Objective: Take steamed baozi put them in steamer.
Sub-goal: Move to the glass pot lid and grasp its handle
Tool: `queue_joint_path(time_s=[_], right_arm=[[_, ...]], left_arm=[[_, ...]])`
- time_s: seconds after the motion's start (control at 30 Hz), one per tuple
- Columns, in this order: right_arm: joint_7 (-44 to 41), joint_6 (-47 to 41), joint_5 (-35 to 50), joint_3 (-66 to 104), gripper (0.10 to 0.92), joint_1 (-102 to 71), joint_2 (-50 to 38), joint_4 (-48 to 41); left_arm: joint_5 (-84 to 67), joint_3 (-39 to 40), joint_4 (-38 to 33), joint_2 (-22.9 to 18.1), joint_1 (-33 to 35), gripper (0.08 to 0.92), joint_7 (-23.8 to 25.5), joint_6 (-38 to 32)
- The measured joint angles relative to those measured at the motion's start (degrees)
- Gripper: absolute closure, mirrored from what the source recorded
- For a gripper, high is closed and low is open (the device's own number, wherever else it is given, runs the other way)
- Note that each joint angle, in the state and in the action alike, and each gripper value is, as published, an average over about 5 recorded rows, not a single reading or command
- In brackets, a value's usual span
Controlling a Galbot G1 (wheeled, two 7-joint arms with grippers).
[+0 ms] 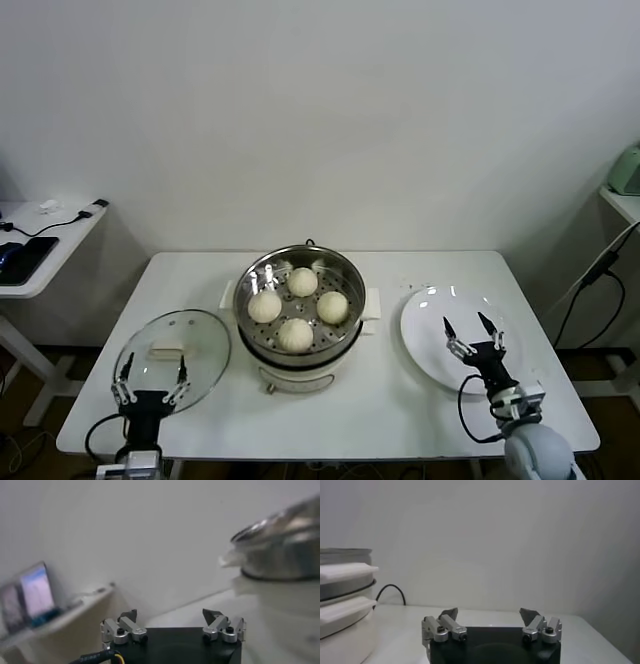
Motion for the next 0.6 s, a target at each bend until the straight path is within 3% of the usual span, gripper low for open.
queue_joint_path(time_s=[0.3, 0.6], right_arm=[[1.9, 0.2, -1.7, 1.7, 0.203, -2.1, 3.9, 1.0], [2.4, -0.4, -3.2, 2.6, 0.203, -3.6, 5.4, 2.4]], left_arm=[[29.1, 0.0, 7.7, 3.0, -1.5, 0.177, -8.4, 0.2], [45.4, 0.5, 15.4, 5.3, -4.7, 0.177, -8.6, 1.5]])
